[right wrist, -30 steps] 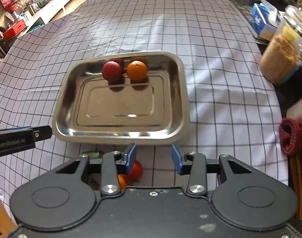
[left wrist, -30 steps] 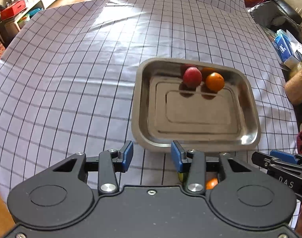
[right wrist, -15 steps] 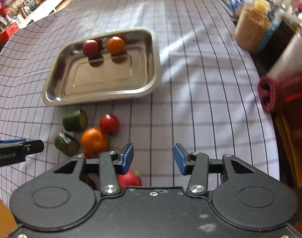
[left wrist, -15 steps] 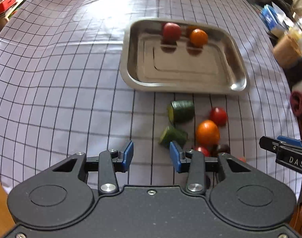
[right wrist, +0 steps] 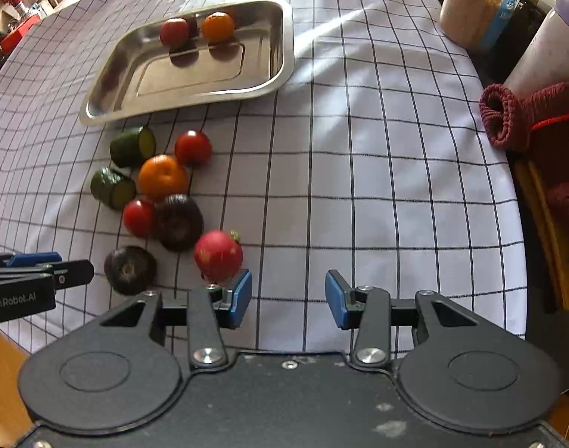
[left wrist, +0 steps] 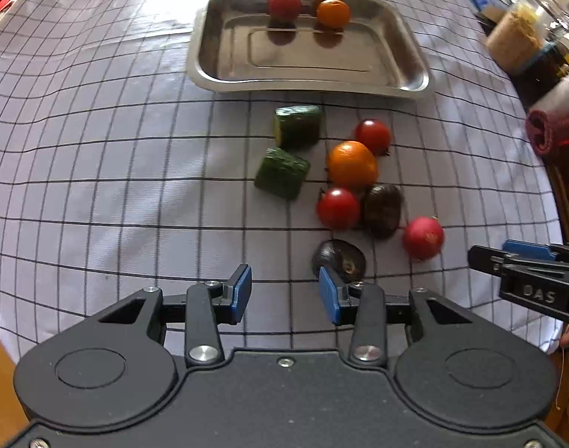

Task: Organize fruits
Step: 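Move the left gripper to the dark avocado while the right approaches the red fruit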

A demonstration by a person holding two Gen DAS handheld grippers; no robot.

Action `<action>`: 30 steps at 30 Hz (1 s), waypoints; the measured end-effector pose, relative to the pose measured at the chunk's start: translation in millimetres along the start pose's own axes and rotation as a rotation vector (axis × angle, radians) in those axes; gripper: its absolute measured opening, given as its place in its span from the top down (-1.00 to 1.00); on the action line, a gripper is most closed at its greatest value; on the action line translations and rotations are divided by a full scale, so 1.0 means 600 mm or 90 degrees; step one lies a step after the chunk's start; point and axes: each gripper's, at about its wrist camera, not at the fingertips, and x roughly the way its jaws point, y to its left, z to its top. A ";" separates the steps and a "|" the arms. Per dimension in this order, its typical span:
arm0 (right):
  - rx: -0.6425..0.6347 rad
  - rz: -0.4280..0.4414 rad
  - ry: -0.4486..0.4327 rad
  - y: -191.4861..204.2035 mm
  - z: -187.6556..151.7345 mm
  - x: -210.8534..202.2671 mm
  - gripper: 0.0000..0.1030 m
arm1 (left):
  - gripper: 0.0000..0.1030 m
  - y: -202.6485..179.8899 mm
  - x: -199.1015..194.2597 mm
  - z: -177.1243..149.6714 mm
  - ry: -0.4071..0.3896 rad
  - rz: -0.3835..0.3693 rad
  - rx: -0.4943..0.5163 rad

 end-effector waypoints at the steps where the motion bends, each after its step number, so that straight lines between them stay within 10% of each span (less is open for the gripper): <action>1: -0.003 -0.001 -0.001 0.000 -0.004 -0.001 0.12 | 0.05 -0.002 -0.003 -0.004 -0.002 -0.005 0.003; 30: -0.041 0.045 -0.030 -0.001 -0.003 -0.007 0.03 | -0.10 -0.037 0.039 0.006 -0.007 0.014 0.034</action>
